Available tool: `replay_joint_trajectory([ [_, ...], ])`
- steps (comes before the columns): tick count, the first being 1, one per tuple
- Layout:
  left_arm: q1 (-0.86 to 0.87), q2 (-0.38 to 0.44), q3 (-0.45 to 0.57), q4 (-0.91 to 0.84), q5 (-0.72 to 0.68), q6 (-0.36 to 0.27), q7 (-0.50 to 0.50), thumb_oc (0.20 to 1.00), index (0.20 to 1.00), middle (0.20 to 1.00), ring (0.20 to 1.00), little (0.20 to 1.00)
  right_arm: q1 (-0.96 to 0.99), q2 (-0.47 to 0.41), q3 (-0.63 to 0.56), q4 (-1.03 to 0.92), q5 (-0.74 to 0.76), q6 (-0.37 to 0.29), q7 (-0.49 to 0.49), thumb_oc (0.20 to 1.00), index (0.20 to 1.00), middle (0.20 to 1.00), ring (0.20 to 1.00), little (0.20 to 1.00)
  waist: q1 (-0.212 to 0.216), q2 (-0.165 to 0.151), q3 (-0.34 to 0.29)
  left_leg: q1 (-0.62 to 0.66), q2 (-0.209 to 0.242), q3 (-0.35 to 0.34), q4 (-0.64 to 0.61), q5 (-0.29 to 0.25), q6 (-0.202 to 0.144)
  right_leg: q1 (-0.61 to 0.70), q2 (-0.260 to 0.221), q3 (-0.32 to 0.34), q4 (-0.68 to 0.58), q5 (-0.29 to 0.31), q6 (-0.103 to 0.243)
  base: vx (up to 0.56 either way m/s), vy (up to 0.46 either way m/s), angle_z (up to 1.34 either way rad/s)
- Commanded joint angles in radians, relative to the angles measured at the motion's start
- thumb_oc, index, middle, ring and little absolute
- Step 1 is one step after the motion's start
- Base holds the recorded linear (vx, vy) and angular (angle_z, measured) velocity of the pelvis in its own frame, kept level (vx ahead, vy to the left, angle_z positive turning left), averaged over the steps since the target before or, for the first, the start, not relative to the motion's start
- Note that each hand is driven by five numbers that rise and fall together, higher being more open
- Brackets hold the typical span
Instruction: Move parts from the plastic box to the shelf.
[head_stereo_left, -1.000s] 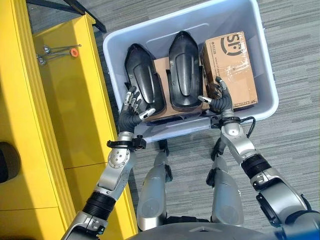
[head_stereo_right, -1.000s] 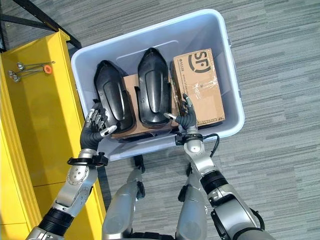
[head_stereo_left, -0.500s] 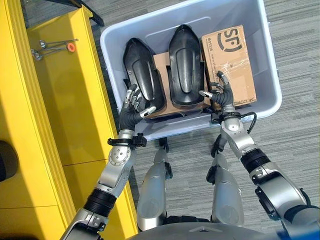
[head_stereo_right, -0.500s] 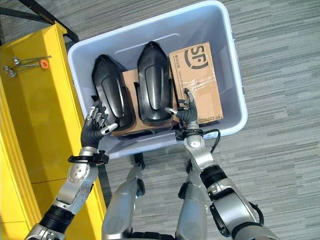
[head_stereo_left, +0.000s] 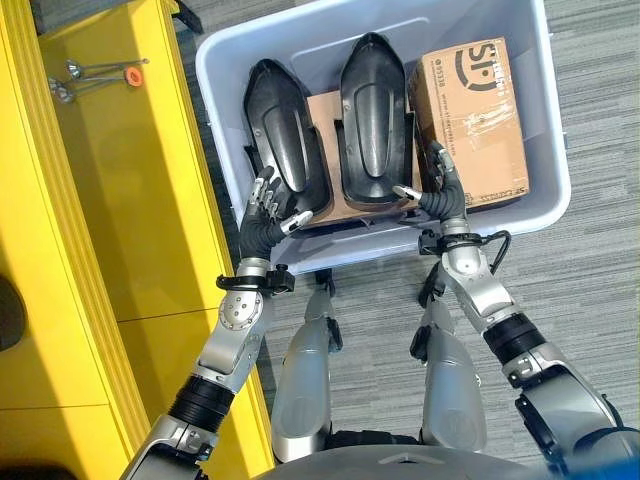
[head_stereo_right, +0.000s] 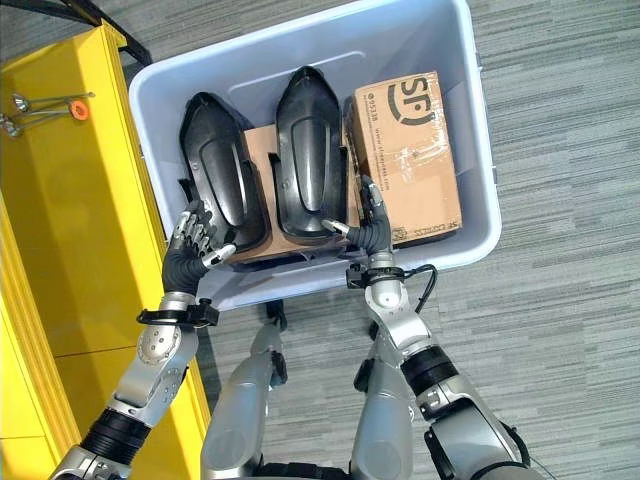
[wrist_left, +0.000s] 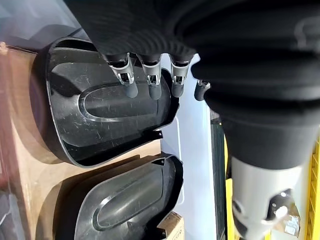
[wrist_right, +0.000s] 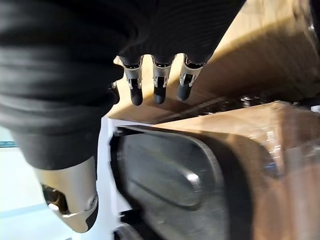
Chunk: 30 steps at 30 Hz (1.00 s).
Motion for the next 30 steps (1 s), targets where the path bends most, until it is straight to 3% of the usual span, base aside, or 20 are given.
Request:
replay_joint_trajectory([
  [1,0.010,0.025,0.029,-0.093,0.043,-0.050,0.017,1.000,1.000,1.000,1.000,1.000,-0.042,0.003,-0.029,-0.074,-0.035,-0.066,-0.011,1.000,1.000,1.000,1.000,1.000,-0.005,-0.033,0.026,0.052,0.000,-0.042,0.019,-0.067,-0.036,-0.026,-0.025,0.026,0.059,-0.004,0.028,0.00,0.000,0.00],
  [13,0.023,0.024,0.034,-0.091,0.046,-0.048,0.029,1.000,1.000,1.000,1.000,1.000,-0.021,0.029,-0.012,-0.132,0.031,-0.093,0.017,1.000,1.000,1.000,1.000,1.000,-0.009,-0.043,0.026,0.065,-0.004,-0.040,0.011,-0.070,-0.035,-0.014,-0.023,0.026,0.055,-0.005,0.030,0.00,0.000,0.00],
  [30,0.006,0.016,0.037,-0.083,0.045,-0.059,0.050,1.000,1.000,1.000,1.000,1.000,-0.084,0.051,-0.023,0.062,0.057,-0.071,-0.024,1.000,1.000,1.000,1.000,1.000,0.007,-0.023,0.026,0.045,-0.005,-0.050,0.001,-0.064,-0.034,-0.036,-0.022,0.021,0.056,-0.007,0.030,0.00,0.000,0.01],
])
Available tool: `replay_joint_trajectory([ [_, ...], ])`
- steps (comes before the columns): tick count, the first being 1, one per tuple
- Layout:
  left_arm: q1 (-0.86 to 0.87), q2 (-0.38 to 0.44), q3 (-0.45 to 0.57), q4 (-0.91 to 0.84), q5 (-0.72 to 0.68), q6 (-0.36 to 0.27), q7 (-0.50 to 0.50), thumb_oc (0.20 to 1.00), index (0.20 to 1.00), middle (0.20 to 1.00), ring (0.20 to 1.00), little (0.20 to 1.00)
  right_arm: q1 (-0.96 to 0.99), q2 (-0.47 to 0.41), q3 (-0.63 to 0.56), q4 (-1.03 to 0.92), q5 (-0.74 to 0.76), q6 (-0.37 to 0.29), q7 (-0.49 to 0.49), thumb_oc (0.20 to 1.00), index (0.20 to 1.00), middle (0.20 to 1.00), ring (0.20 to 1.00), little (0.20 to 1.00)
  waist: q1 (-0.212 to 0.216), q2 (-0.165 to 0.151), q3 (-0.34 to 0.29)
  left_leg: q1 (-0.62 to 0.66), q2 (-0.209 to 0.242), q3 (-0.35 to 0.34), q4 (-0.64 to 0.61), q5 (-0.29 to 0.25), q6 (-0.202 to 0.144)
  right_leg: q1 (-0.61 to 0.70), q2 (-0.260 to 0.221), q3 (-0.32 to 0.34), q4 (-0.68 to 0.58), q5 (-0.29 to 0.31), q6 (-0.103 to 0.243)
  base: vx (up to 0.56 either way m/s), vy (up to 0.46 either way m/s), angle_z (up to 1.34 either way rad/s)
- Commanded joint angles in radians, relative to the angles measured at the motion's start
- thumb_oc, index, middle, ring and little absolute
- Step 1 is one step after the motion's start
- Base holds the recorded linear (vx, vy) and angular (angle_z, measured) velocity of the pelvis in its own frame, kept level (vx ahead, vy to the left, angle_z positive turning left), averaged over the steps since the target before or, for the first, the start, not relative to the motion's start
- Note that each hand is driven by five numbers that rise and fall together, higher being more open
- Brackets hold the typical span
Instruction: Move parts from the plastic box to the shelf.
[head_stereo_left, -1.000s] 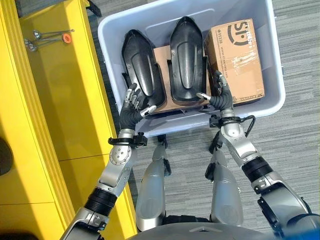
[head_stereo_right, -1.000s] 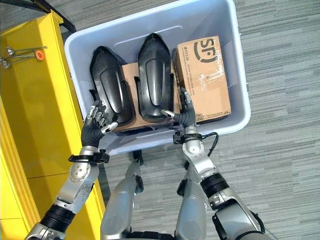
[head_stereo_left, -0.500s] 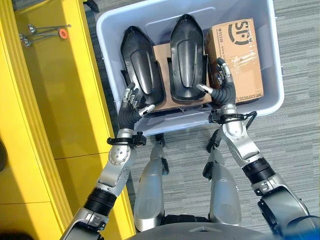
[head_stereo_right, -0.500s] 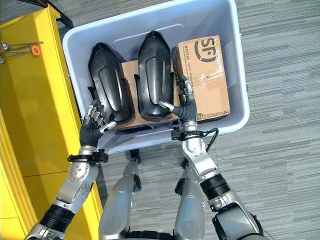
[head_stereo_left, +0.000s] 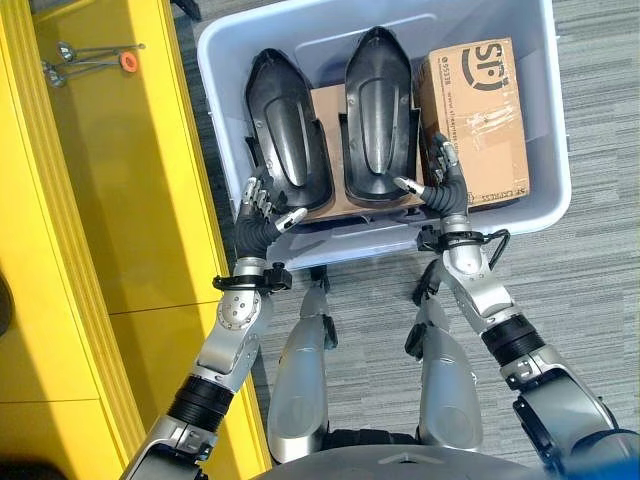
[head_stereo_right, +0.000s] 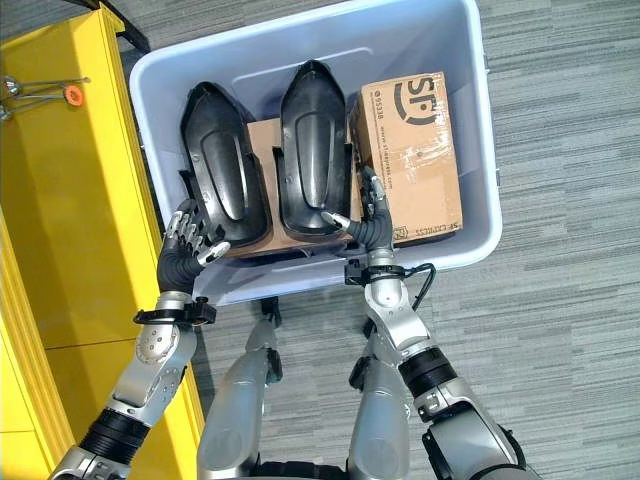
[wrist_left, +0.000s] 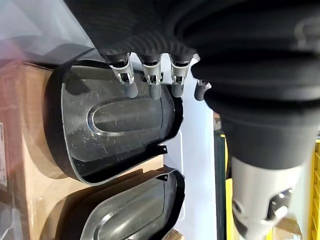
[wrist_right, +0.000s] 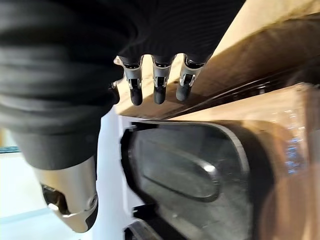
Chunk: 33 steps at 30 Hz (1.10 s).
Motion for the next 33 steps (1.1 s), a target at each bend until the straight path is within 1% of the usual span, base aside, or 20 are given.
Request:
replay_joint_trajectory([
  [1,0.003,0.017,0.032,-0.084,0.043,-0.061,0.012,1.000,1.000,1.000,1.000,1.000,-0.062,0.029,-0.018,0.004,0.006,-0.050,-0.027,1.000,1.000,1.000,1.000,1.000,0.004,-0.008,0.018,0.053,-0.002,-0.028,-0.001,-0.070,-0.036,-0.042,-0.017,0.041,0.051,-0.007,0.029,0.00,0.000,0.00],
  [7,-0.007,0.014,0.019,-0.075,0.034,-0.063,0.009,1.000,1.000,1.000,1.000,1.000,-0.098,0.031,-0.042,0.082,0.023,-0.049,-0.046,1.000,1.000,1.000,1.000,1.000,0.009,0.000,0.018,0.044,-0.004,-0.030,-0.002,-0.067,-0.036,-0.054,-0.017,0.042,0.054,-0.007,0.030,0.00,0.000,0.00],
  [8,-0.008,0.011,0.012,-0.078,0.028,-0.065,0.004,1.000,1.000,1.000,1.000,1.000,-0.131,0.036,-0.058,0.154,0.054,-0.047,-0.053,1.000,1.000,1.000,1.000,1.000,0.016,0.007,0.018,0.040,-0.005,-0.030,-0.004,-0.068,-0.035,-0.061,-0.016,0.042,0.054,-0.006,0.029,0.00,0.000,0.00],
  [10,-0.009,0.013,0.012,-0.083,0.026,-0.066,0.001,1.000,1.000,1.000,1.000,1.000,-0.144,0.036,-0.066,0.177,0.072,-0.049,-0.051,1.000,1.000,1.000,1.000,1.000,0.019,0.009,0.018,0.038,-0.005,-0.029,-0.004,-0.068,-0.036,-0.063,-0.016,0.042,0.054,-0.006,0.029,0.00,0.000,0.00],
  [13,0.000,0.020,0.001,-0.098,0.007,-0.073,-0.017,1.000,1.000,1.000,1.000,1.000,-0.212,0.023,-0.091,0.306,0.103,-0.043,-0.062,1.000,1.000,1.000,1.000,1.000,0.036,0.019,0.018,0.036,-0.005,-0.030,-0.008,-0.066,-0.037,-0.069,-0.015,0.040,0.053,-0.006,0.029,0.00,0.000,0.00],
  [14,-0.001,0.021,0.001,-0.099,0.007,-0.073,-0.017,1.000,1.000,1.000,1.000,1.000,-0.214,0.022,-0.091,0.308,0.104,-0.044,-0.062,1.000,1.000,1.000,1.000,1.000,0.036,0.019,0.018,0.036,-0.005,-0.030,-0.008,-0.066,-0.037,-0.069,-0.014,0.040,0.053,-0.006,0.029,0.00,0.000,0.00],
  [17,0.005,0.027,-0.019,-0.102,-0.009,-0.071,-0.037,1.000,1.000,1.000,1.000,1.000,-0.277,0.001,-0.100,0.412,0.122,-0.032,-0.065,1.000,1.000,1.000,1.000,1.000,0.052,0.025,0.018,0.034,-0.003,-0.031,-0.012,-0.064,-0.037,-0.072,-0.014,0.040,0.054,-0.006,0.029,0.00,0.000,0.00],
  [20,0.002,0.031,-0.033,-0.095,-0.019,-0.066,-0.049,1.000,1.000,1.000,1.000,1.000,-0.321,-0.018,-0.094,0.469,0.139,-0.027,-0.062,1.000,1.000,1.000,1.000,1.000,0.056,0.024,0.018,0.031,-0.004,-0.030,-0.012,-0.064,-0.037,-0.077,-0.011,0.041,0.057,-0.008,0.029,0.00,0.000,0.00],
  [27,-0.001,0.042,-0.045,-0.097,-0.032,-0.067,-0.058,1.000,1.000,1.000,1.000,1.000,-0.407,-0.065,-0.081,0.550,0.158,-0.024,-0.062,1.000,1.000,1.000,1.000,1.000,0.068,0.028,0.018,0.022,-0.006,-0.035,-0.008,-0.067,-0.036,-0.089,-0.014,0.037,0.067,-0.012,0.028,0.00,0.000,0.00],
  [33,0.002,0.049,-0.053,-0.094,-0.043,-0.066,-0.060,1.000,1.000,1.000,1.000,1.000,-0.463,-0.091,-0.082,0.577,0.172,-0.028,-0.076,1.000,1.000,1.000,1.000,1.000,0.075,0.030,0.018,0.017,-0.011,-0.039,0.000,-0.072,-0.034,-0.092,-0.016,0.038,0.075,-0.018,0.028,0.00,0.000,0.00],
])
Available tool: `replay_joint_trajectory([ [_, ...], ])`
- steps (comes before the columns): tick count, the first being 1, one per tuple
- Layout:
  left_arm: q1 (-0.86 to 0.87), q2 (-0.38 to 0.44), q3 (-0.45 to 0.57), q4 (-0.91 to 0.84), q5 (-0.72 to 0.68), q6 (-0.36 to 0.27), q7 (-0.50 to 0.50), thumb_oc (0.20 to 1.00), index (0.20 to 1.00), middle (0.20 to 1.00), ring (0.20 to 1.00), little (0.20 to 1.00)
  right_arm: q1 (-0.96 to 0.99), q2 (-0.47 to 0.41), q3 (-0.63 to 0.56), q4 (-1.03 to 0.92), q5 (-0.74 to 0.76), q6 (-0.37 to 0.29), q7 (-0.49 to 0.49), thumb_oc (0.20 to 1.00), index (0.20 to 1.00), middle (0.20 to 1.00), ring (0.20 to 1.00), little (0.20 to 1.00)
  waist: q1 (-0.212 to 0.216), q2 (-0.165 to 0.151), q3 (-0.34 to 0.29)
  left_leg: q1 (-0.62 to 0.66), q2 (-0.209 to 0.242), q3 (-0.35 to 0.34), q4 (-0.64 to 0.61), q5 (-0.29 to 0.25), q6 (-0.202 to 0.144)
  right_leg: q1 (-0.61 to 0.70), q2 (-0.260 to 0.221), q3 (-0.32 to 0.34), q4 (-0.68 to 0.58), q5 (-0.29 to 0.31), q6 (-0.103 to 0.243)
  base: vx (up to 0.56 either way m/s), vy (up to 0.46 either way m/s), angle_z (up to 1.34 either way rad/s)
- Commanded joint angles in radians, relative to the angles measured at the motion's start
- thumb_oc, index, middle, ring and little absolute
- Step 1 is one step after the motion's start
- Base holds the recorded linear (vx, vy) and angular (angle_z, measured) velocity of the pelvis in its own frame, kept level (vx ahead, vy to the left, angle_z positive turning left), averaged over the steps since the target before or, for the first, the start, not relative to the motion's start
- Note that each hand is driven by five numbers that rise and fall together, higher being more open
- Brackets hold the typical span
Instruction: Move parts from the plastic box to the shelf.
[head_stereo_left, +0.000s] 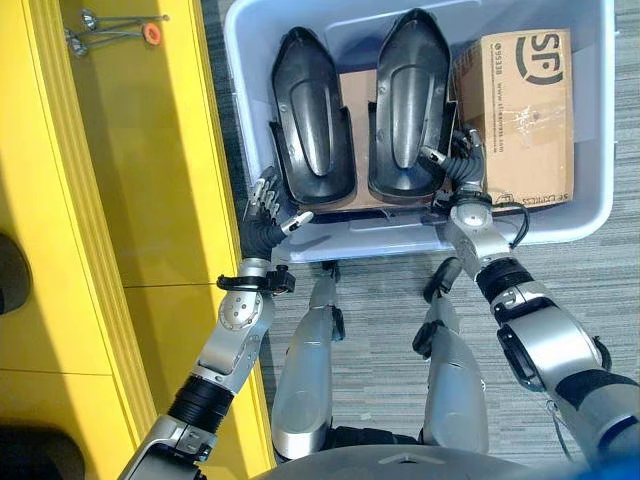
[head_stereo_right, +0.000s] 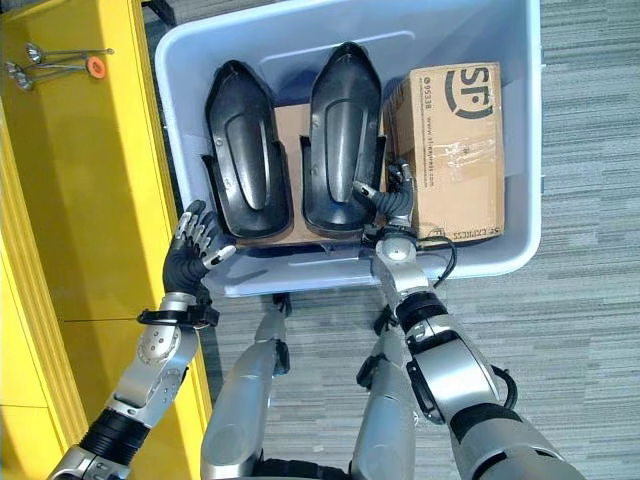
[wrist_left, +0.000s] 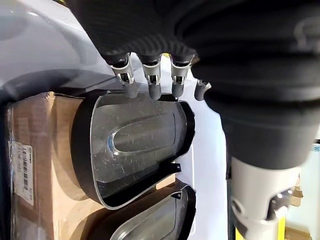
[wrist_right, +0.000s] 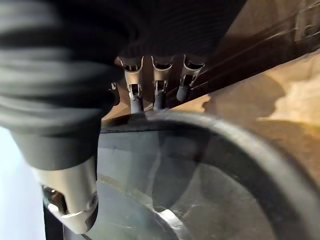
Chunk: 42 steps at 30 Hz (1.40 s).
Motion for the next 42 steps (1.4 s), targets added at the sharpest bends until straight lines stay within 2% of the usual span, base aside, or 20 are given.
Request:
replay_joint_trajectory([
  [1,0.002,0.041,-0.031,-0.094,-0.020,-0.060,-0.014,1.000,1.000,1.000,1.000,1.000,-0.117,-0.103,0.004,0.046,0.023,-0.031,-0.040,1.000,1.000,1.000,1.000,1.000,0.008,0.018,0.012,0.058,0.009,-0.035,0.002,-0.077,-0.037,-0.053,0.004,0.042,0.076,-0.025,0.019,0.00,0.000,0.00],
  [8,-0.019,0.056,-0.050,-0.104,-0.034,-0.069,-0.016,1.000,1.000,1.000,1.000,1.000,-0.211,-0.135,0.028,0.166,0.019,-0.009,-0.041,1.000,1.000,1.000,1.000,1.000,0.024,0.030,0.012,0.014,0.003,-0.046,0.055,-0.100,-0.032,-0.085,-0.007,0.043,0.109,-0.038,0.016,-0.01,0.003,0.03],
  [10,-0.025,0.061,-0.063,-0.105,-0.039,-0.072,-0.017,1.000,1.000,1.000,1.000,1.000,-0.240,-0.144,0.042,0.210,0.019,0.002,-0.036,1.000,1.000,1.000,1.000,1.000,0.033,0.040,0.012,-0.024,-0.002,-0.064,0.123,-0.146,-0.034,-0.107,-0.012,0.059,0.150,-0.069,0.023,0.02,0.010,0.07],
  [12,-0.027,0.062,-0.068,-0.104,-0.041,-0.073,-0.017,1.000,1.000,1.000,1.000,1.000,-0.245,-0.145,0.046,0.220,0.018,0.004,-0.034,1.000,1.000,1.000,1.000,1.000,0.035,0.041,0.012,-0.050,-0.003,-0.069,0.157,-0.162,-0.033,-0.125,-0.015,0.063,0.169,-0.076,0.022,0.02,0.001,0.04],
  [14,-0.038,0.066,-0.079,-0.105,-0.044,-0.074,-0.016,1.000,1.000,1.000,1.000,1.000,-0.256,-0.149,0.060,0.260,0.011,0.018,-0.028,1.000,1.000,1.000,1.000,1.000,0.038,0.051,0.012,-0.123,-0.012,-0.083,0.243,-0.201,-0.021,-0.193,-0.034,0.083,0.245,-0.096,0.017,-0.05,0.043,0.01],
  [22,-0.056,0.064,-0.097,-0.104,-0.045,-0.073,-0.016,1.000,1.000,1.000,1.000,1.000,-0.241,-0.155,0.062,0.344,0.001,0.051,-0.008,1.000,1.000,1.000,1.000,1.000,0.038,0.077,0.012,-0.252,-0.012,-0.092,0.405,-0.268,-0.001,-0.306,-0.072,0.111,0.390,-0.145,0.011,-0.04,0.040,0.08],
  [23,-0.057,0.064,-0.104,-0.102,-0.048,-0.071,-0.022,1.000,1.000,1.000,1.000,1.000,-0.233,-0.155,0.062,0.362,-0.004,0.060,-0.002,0.674,0.674,0.674,0.674,0.674,0.039,0.086,0.012,-0.267,-0.017,-0.094,0.418,-0.273,0.004,-0.320,-0.079,0.114,0.405,-0.149,0.011,-0.01,0.025,0.07],
  [25,-0.061,0.063,-0.107,-0.101,-0.049,-0.071,-0.023,1.000,1.000,1.000,1.000,1.000,-0.228,-0.155,0.061,0.371,-0.007,0.065,0.004,0.376,0.376,0.376,0.376,0.376,0.040,0.091,0.012,-0.271,-0.017,-0.092,0.422,-0.273,0.004,-0.325,-0.084,0.114,0.409,-0.150,0.012,-0.01,0.025,0.04],
  [26,-0.063,0.062,-0.110,-0.099,-0.050,-0.070,-0.025,1.000,1.000,1.000,1.000,1.000,-0.219,-0.156,0.062,0.380,-0.012,0.069,0.008,0.200,0.200,0.200,0.200,0.200,0.040,0.094,0.012,-0.271,-0.020,-0.092,0.420,-0.271,0.005,-0.327,-0.087,0.114,0.411,-0.149,0.012,-0.02,0.042,0.05],
  [31,-0.073,0.053,-0.122,-0.083,-0.052,-0.066,-0.033,1.000,1.000,1.000,1.000,1.000,-0.175,-0.147,0.040,0.399,-0.005,0.072,0.013,0.200,0.200,0.200,0.200,0.200,0.040,0.106,0.012,-0.248,-0.030,-0.087,0.397,-0.263,0.009,-0.311,-0.091,0.113,0.400,-0.149,0.013,-0.01,0.013,0.02],
  [36,-0.074,0.048,-0.122,-0.069,-0.056,-0.066,-0.037,1.000,1.000,1.000,1.000,1.000,-0.141,-0.135,0.024,0.362,0.015,0.052,0.012,0.200,0.200,0.200,0.200,0.200,0.035,0.098,0.012,-0.205,-0.036,-0.085,0.367,-0.253,0.007,-0.268,-0.086,0.107,0.366,-0.138,0.015,0.00,-0.001,0.01],
  [38,-0.070,0.051,-0.119,-0.059,-0.057,-0.066,-0.041,1.000,1.000,1.000,1.000,1.000,-0.125,-0.128,0.021,0.272,0.024,0.017,-0.001,0.200,0.200,0.200,0.200,0.200,0.025,0.082,0.012,-0.135,-0.044,-0.080,0.312,-0.234,0.000,-0.200,-0.076,0.097,0.309,-0.112,0.022,-0.01,0.010,0.05],
  [42,-0.061,0.054,-0.113,-0.046,-0.059,-0.065,-0.042,1.000,1.000,1.000,1.000,1.000,-0.113,-0.128,0.017,0.195,0.027,-0.003,-0.016,0.200,0.200,0.200,0.200,0.200,0.018,0.063,0.012,-0.074,-0.049,-0.076,0.269,-0.218,-0.005,-0.135,-0.066,0.088,0.257,-0.088,0.028,-0.01,-0.003,-0.02],
])
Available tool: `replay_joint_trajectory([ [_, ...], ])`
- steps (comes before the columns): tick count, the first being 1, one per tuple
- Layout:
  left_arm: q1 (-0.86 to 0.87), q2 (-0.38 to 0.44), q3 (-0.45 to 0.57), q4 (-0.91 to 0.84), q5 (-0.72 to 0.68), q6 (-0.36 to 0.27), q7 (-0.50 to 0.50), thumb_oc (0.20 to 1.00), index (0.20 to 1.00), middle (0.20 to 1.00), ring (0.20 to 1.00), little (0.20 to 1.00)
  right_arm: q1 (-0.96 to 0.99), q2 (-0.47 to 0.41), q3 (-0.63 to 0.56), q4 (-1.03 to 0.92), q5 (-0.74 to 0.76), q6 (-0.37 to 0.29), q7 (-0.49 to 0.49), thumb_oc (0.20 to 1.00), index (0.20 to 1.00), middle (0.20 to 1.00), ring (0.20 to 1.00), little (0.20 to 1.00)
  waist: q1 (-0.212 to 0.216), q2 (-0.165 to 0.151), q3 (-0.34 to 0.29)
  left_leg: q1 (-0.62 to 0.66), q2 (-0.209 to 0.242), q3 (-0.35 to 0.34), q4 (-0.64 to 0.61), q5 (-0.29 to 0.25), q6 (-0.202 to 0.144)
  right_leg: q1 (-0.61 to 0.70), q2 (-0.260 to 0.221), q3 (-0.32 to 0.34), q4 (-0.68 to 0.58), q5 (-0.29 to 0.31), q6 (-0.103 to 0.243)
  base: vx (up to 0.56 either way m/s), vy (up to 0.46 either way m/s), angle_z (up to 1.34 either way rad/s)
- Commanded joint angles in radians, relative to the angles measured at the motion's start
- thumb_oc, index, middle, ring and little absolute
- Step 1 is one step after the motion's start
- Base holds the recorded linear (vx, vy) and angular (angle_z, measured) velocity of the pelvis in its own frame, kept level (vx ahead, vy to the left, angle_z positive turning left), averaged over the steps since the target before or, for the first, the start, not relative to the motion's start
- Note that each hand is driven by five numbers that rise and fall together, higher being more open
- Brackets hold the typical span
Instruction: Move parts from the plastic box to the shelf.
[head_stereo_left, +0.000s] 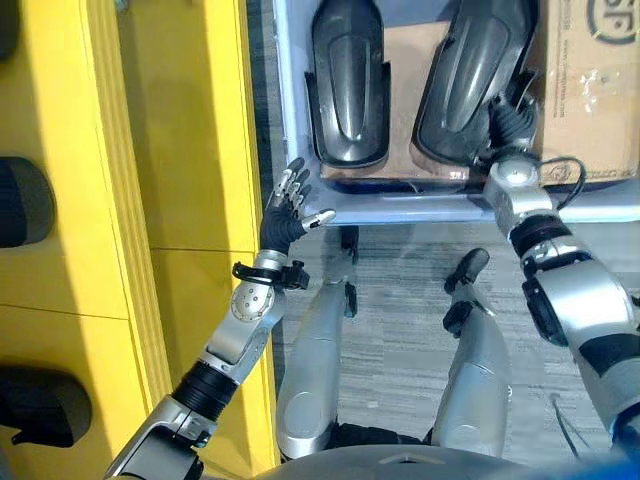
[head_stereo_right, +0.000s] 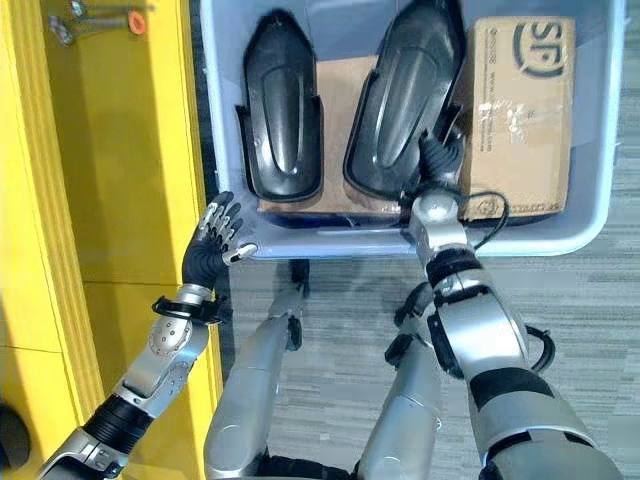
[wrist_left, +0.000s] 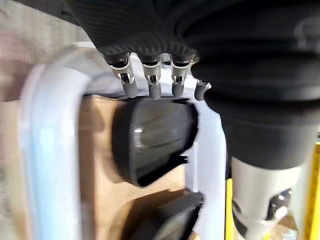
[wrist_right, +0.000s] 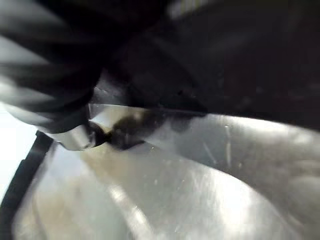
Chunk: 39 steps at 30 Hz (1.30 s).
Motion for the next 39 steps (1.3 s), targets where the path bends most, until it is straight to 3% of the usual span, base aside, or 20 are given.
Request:
replay_joint_trajectory([
  [1,0.019,0.008,0.005,-0.050,-0.021,-0.044,-0.008,1.000,1.000,1.000,1.000,1.000,0.052,-0.005,0.012,-0.053,0.018,-0.033,-0.022,0.200,0.200,0.200,0.200,0.200,-0.016,0.013,0.002,0.113,-0.010,-0.011,0.047,-0.194,-0.035,0.099,0.048,0.031,-0.126,0.035,0.038,-0.08,-0.016,-0.10],
  [2,0.022,0.013,0.008,-0.052,-0.023,-0.043,-0.009,1.000,1.000,1.000,1.000,1.000,0.055,-0.007,0.009,-0.064,0.014,-0.034,-0.026,0.200,0.200,0.200,0.200,0.200,-0.020,0.007,0.002,0.115,-0.012,-0.002,0.037,-0.170,-0.027,0.105,0.045,0.022,-0.143,0.060,0.029,-0.08,-0.011,-0.07],
  [8,0.038,0.022,0.021,-0.058,-0.029,-0.041,-0.018,1.000,1.000,1.000,1.000,1.000,0.060,-0.006,-0.011,-0.115,0.021,-0.048,-0.029,0.200,0.200,0.200,0.200,0.200,-0.017,-0.007,-0.004,0.202,-0.009,0.002,0.003,-0.162,-0.029,0.191,0.048,0.011,-0.178,0.071,0.033,-0.01,-0.006,-0.03],
  [20,0.106,0.043,0.072,-0.060,-0.039,-0.032,-0.052,1.000,1.000,1.000,1.000,1.000,0.124,0.012,-0.027,-0.383,0.002,-0.084,-0.019,0.200,0.200,0.200,0.200,0.200,-0.022,-0.039,-0.102,0.342,0.007,0.005,-0.107,-0.118,-0.042,0.309,0.072,-0.006,-0.253,0.092,0.036,0.03,-0.018,-0.04],
  [26,0.153,0.053,0.103,-0.053,-0.037,-0.024,-0.072,1.000,1.000,1.000,1.000,1.000,0.193,0.060,-0.031,-0.524,0.019,-0.106,0.013,0.200,0.200,0.200,0.200,0.200,-0.027,-0.055,-0.160,0.400,0.021,0.008,-0.142,-0.107,-0.048,0.361,0.087,-0.006,-0.282,0.091,0.034,0.04,-0.019,-0.02],
  [32,0.213,0.051,0.144,-0.050,-0.033,-0.007,-0.095,1.000,1.000,1.000,1.000,1.000,0.319,0.125,-0.002,-0.692,0.063,-0.118,0.091,0.200,0.200,0.200,0.200,0.200,-0.042,-0.064,-0.222,0.459,0.036,0.019,-0.159,-0.102,-0.055,0.409,0.094,-0.002,-0.288,0.077,0.030,0.04,-0.029,-0.04],
  [39,0.291,0.033,0.213,-0.038,-0.026,0.007,-0.109,1.000,1.000,1.000,1.000,1.000,0.493,0.152,0.048,-0.856,0.033,-0.100,0.169,0.200,0.200,0.200,0.200,0.200,-0.058,-0.062,-0.284,0.544,0.079,0.014,-0.159,-0.105,-0.064,0.463,0.118,0.000,-0.203,-0.011,0.008,0.03,-0.079,-0.02],
])
